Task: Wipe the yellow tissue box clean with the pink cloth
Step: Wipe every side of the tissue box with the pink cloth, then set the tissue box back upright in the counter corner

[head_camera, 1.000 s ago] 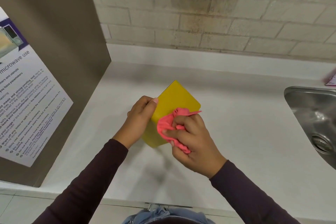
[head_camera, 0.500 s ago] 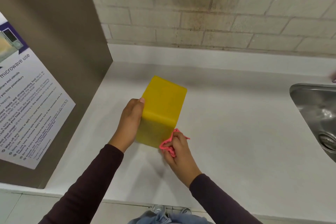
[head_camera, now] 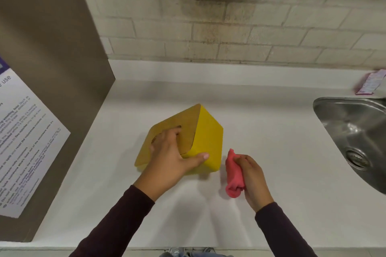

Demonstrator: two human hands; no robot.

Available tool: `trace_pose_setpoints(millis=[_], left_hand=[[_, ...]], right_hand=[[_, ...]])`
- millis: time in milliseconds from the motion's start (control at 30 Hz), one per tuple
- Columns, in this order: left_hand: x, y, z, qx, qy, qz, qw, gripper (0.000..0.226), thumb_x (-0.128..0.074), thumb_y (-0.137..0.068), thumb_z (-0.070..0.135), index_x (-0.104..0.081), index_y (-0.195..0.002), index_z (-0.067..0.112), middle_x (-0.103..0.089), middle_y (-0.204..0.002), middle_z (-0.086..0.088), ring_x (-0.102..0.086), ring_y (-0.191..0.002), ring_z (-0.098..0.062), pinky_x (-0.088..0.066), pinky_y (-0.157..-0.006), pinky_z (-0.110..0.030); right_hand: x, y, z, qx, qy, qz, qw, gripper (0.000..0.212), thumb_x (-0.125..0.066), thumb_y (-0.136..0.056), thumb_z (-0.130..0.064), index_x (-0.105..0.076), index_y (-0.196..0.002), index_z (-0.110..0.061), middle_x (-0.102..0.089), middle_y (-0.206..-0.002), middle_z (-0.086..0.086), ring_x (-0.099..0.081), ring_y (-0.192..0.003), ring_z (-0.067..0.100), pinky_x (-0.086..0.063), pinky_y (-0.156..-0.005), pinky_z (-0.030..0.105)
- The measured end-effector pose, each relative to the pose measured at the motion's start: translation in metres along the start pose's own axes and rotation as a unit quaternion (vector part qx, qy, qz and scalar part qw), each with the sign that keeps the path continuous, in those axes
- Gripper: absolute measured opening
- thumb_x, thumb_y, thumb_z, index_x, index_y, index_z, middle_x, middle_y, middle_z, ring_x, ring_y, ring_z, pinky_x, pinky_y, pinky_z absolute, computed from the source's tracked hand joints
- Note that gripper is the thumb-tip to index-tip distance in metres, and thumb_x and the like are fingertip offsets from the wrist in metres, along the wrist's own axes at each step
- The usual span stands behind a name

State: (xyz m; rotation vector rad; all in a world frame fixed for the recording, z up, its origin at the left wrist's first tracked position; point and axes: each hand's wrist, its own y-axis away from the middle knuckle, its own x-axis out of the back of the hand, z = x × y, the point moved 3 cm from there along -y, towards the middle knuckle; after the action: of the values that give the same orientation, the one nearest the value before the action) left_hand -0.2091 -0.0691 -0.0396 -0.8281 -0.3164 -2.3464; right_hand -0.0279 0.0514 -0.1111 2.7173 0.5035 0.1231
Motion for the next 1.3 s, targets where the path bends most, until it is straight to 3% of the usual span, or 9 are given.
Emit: trace_pose_setpoints(millis=[67, 167, 300, 400, 600, 733, 833, 1100, 1300], left_hand=[[-0.015, 0.0, 0.002, -0.029, -0.087, 0.019, 0.996, 0.104, -0.063, -0.046, 0.078, -0.039, -0.13, 0.023, -0.043, -0.133, 0.007, -0.033, -0.128, -0.018, -0.013, -0.105, -0.034], [-0.037, -0.002, 0.0, -0.022, -0.203, 0.036, 0.978, 0.108, -0.062, -0.042, 0.081, -0.042, -0.127, 0.018, -0.048, -0.13, 0.003, -0.041, -0.121, -0.019, -0.014, -0.089, -0.031], [-0.059, -0.009, -0.007, -0.02, -0.283, 0.03, 0.959, 0.099, -0.055, -0.051, 0.081, -0.044, -0.124, 0.015, -0.05, -0.121, -0.002, -0.044, -0.112, -0.022, -0.022, -0.088, -0.034], [-0.068, -0.011, -0.015, -0.038, -0.308, 0.008, 0.951, 0.092, -0.053, -0.059, 0.079, -0.041, -0.127, 0.017, -0.049, -0.12, 0.0, -0.043, -0.112, -0.021, -0.024, -0.091, -0.034], [-0.059, -0.009, -0.022, -0.062, -0.244, -0.004, 0.968, 0.082, -0.052, -0.064, 0.077, -0.047, -0.126, 0.023, -0.047, -0.123, 0.004, -0.04, -0.117, -0.018, -0.02, -0.094, -0.033], [-0.037, -0.009, -0.015, -0.116, -0.15, 0.063, 0.98, 0.044, -0.054, -0.082, 0.055, -0.057, -0.112, 0.023, -0.051, -0.115, 0.004, -0.044, -0.109, -0.018, -0.024, -0.089, -0.029], [-0.038, -0.012, 0.002, -0.184, -0.09, 0.013, 0.979, 0.01, -0.054, -0.091, 0.033, -0.06, -0.096, 0.027, -0.055, -0.101, 0.012, -0.046, -0.098, -0.012, -0.031, -0.086, -0.028], [-0.123, -0.009, 0.065, -0.272, -0.116, -0.092, 0.951, 0.013, -0.046, -0.09, 0.034, -0.059, -0.09, 0.032, -0.049, -0.094, 0.02, -0.041, -0.094, -0.002, -0.017, -0.084, -0.018], [-0.207, -0.004, 0.12, -0.275, -0.091, -0.137, 0.947, 0.01, -0.048, -0.091, 0.032, -0.058, -0.088, 0.033, -0.049, -0.092, 0.023, -0.042, -0.093, 0.0, -0.015, -0.087, -0.016]], right_hand=[[0.01, 0.001, 0.0, -0.022, -0.065, 0.005, 0.998, 0.02, -0.049, -0.092, -0.014, -0.063, -0.092, 0.0, -0.063, -0.094, 0.021, -0.058, -0.083, 0.032, -0.043, -0.067, 0.037], [0.016, 0.006, 0.001, -0.04, -0.121, -0.006, 0.992, 0.029, -0.047, -0.092, -0.018, -0.059, -0.101, 0.007, -0.06, -0.092, 0.022, -0.055, -0.081, 0.03, -0.041, -0.061, 0.033], [0.014, 0.013, 0.003, -0.089, -0.21, -0.026, 0.973, 0.031, -0.045, -0.091, -0.019, -0.059, -0.104, 0.006, -0.058, -0.091, 0.02, -0.055, -0.079, 0.029, -0.043, -0.064, 0.035], [0.011, 0.017, 0.004, -0.107, -0.255, -0.041, 0.96, 0.04, -0.044, -0.088, -0.015, -0.053, -0.117, 0.012, -0.056, -0.098, 0.024, -0.051, -0.089, 0.033, -0.041, -0.073, 0.041], [0.008, 0.02, 0.006, -0.093, -0.244, -0.075, 0.962, 0.039, -0.048, -0.082, -0.013, -0.055, -0.114, 0.007, -0.057, -0.098, 0.029, -0.052, -0.087, 0.036, -0.04, -0.074, 0.044], [0.014, 0.018, 0.013, -0.071, -0.181, -0.041, 0.98, 0.034, -0.043, -0.088, -0.011, -0.054, -0.113, 0.009, -0.057, -0.098, 0.024, -0.052, -0.086, 0.032, -0.04, -0.067, 0.039], [0.028, 0.019, 0.012, -0.053, -0.15, -0.017, 0.987, 0.03, -0.044, -0.088, -0.008, -0.059, -0.111, 0.004, -0.062, -0.102, 0.022, -0.057, -0.09, 0.032, -0.042, -0.073, 0.041], [0.126, 0.019, 0.002, -0.015, -0.107, 0.062, 0.992, 0.027, -0.041, -0.089, -0.004, -0.063, -0.105, 0.0, -0.063, -0.093, 0.014, -0.057, -0.077, 0.025, -0.043, -0.06, 0.031], [0.237, 0.006, -0.01, 0.015, 0.015, 0.148, 0.989, 0.02, -0.048, -0.09, -0.006, -0.066, -0.094, -0.014, -0.067, -0.091, 0.005, -0.061, -0.079, 0.018, -0.047, -0.066, 0.029]])
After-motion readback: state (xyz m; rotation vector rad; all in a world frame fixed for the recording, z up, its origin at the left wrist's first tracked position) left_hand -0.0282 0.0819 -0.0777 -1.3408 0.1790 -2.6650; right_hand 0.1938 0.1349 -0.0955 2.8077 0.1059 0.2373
